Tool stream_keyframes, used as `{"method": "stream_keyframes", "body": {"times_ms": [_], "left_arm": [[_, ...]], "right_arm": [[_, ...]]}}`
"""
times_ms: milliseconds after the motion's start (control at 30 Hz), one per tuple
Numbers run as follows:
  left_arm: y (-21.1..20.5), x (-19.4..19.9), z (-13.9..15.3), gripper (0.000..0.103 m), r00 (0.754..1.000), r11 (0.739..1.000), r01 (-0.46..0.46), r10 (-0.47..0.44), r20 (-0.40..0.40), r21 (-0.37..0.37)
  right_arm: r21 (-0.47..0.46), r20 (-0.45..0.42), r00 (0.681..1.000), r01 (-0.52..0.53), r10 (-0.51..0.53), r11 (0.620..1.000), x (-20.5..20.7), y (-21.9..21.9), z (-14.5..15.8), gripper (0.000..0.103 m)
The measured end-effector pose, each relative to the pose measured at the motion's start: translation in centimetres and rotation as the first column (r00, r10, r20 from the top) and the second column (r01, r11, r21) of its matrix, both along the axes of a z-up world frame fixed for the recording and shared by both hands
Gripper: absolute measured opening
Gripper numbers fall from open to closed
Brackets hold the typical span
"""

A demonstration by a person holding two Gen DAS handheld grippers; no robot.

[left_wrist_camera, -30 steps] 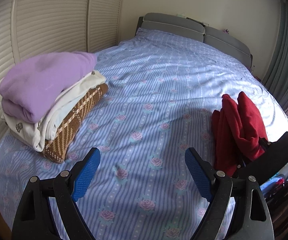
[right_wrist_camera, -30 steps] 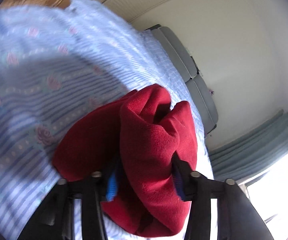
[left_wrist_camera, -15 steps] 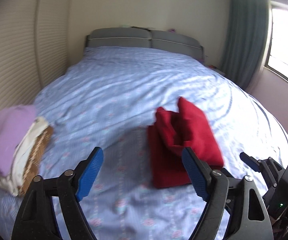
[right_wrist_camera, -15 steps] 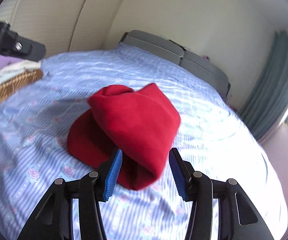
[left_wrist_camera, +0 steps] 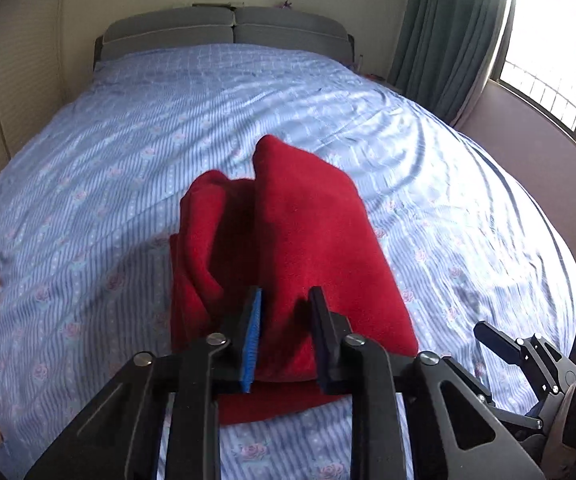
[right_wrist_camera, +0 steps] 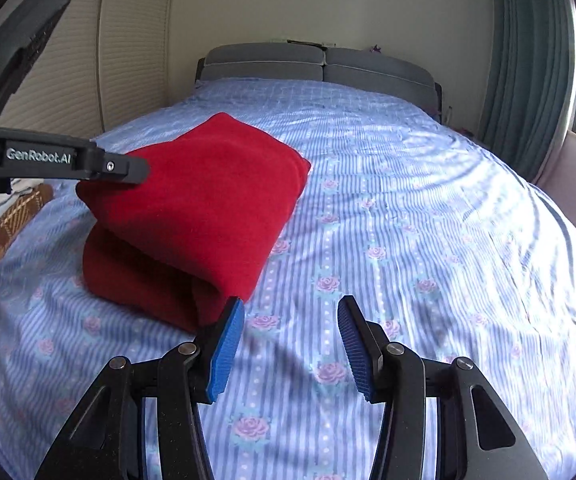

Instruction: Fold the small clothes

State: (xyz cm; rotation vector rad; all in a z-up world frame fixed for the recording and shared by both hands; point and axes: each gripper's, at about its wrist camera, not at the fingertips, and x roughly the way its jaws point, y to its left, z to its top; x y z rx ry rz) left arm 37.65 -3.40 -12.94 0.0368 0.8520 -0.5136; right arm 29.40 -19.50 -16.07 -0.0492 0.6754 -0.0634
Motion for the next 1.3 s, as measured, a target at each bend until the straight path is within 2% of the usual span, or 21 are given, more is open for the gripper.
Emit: {"method": "stream_keyframes", "body": {"times_ms": [67, 133, 267, 400, 600, 633, 667, 700, 733, 800, 867, 933, 967, 1133, 1167, 1300], "left_arm": [[1.1, 0.2, -0.8, 0.016, 0.999, 0.999, -0.031, 0.030, -0.042, -0.015], [1.9, -0.3, -1.4, 0.012, 0.998, 0.999, -0.049, 0.048, -0.050, -0.020], [3.5, -1.5, -3.4, 0.010, 0.992, 0.995, -0.099, 0.099, -0.077, 0.004], [5.3, -2.1, -5.2, 0.010, 0.983, 0.987, -0.156, 0.151, -0.108, -0.045], [4.1, -2.0, -4.1, 0.010, 0.987, 0.988, -0.146, 0.141, -0.081, -0.057], [3.9, -2.0, -3.6, 0.012, 0.987, 0.987, -0.150, 0.146, -0.074, -0.057], [3.7, -2.1, -3.1, 0.015, 0.986, 0.986, -0.155, 0.151, -0.069, -0.060], [3.7, -2.3, -2.6, 0.026, 0.986, 0.985, -0.157, 0.152, -0.064, -0.072], [3.7, -2.5, -2.2, 0.048, 0.986, 0.984, -0.160, 0.156, -0.060, -0.076], [4.0, -3.0, -1.1, 0.074, 0.984, 0.980, -0.177, 0.175, -0.039, -0.088], [4.4, -3.4, -0.4, 0.075, 0.982, 0.977, -0.189, 0.187, -0.028, -0.103], [4.9, -2.9, -0.2, 0.083, 0.977, 0.970, -0.212, 0.208, -0.045, -0.119], [5.3, -2.6, -0.3, 0.084, 0.974, 0.966, -0.224, 0.217, -0.061, -0.131], [6.4, -0.2, -2.3, 0.086, 0.954, 0.947, -0.270, 0.237, -0.185, -0.177], [6.6, 0.1, -2.9, 0.087, 0.950, 0.943, -0.277, 0.239, -0.202, -0.184], [7.0, 0.6, -5.0, 0.090, 0.939, 0.933, -0.291, 0.236, -0.252, -0.210]], "right_arm": [[0.013, -0.001, 1.000, -0.001, 0.001, 1.000, 0.0, -0.3, -0.3, 0.049], [0.027, -0.009, 1.000, -0.001, 0.002, 1.000, -0.2, -0.8, -0.7, 0.049], [0.042, -0.022, 1.000, -0.011, 0.012, 0.999, -0.2, -0.7, -1.4, 0.049], [0.078, -0.034, 0.999, -0.031, 0.034, 0.996, -0.1, -0.4, -1.7, 0.049], [0.147, -0.037, 0.999, -0.027, 0.032, 0.989, 0.3, -1.3, -1.4, 0.049], [0.172, -0.040, 0.999, -0.026, 0.033, 0.985, 0.4, -1.6, -1.2, 0.050], [0.198, -0.045, 0.998, -0.025, 0.034, 0.980, 0.6, -2.0, -1.1, 0.056], [0.220, -0.048, 0.998, -0.021, 0.033, 0.975, 0.7, -2.3, -0.9, 0.061], [0.236, -0.047, 0.999, -0.016, 0.028, 0.972, 0.7, -2.6, -0.7, 0.070], [0.281, -0.035, 0.999, -0.005, 0.015, 0.960, 1.0, -3.7, 0.0, 0.077], [0.342, -0.035, 0.999, 0.003, 0.009, 0.940, 1.3, -4.7, 0.5, 0.080], [0.409, -0.046, 0.999, 0.008, 0.012, 0.912, 2.2, -5.9, 0.8, 0.083], [0.440, -0.056, 0.998, 0.011, 0.016, 0.898, 2.8, -6.5, 0.9, 0.084], [0.622, -0.118, 0.991, 0.027, 0.060, 0.783, 6.9, -9.2, 0.6, 0.086], [0.637, -0.126, 0.990, 0.028, 0.068, 0.770, 7.7, -9.4, 0.5, 0.086], [0.642, -0.157, 0.976, -0.015, 0.151, 0.767, 10.6, -8.5, -0.2, 0.087]]}}
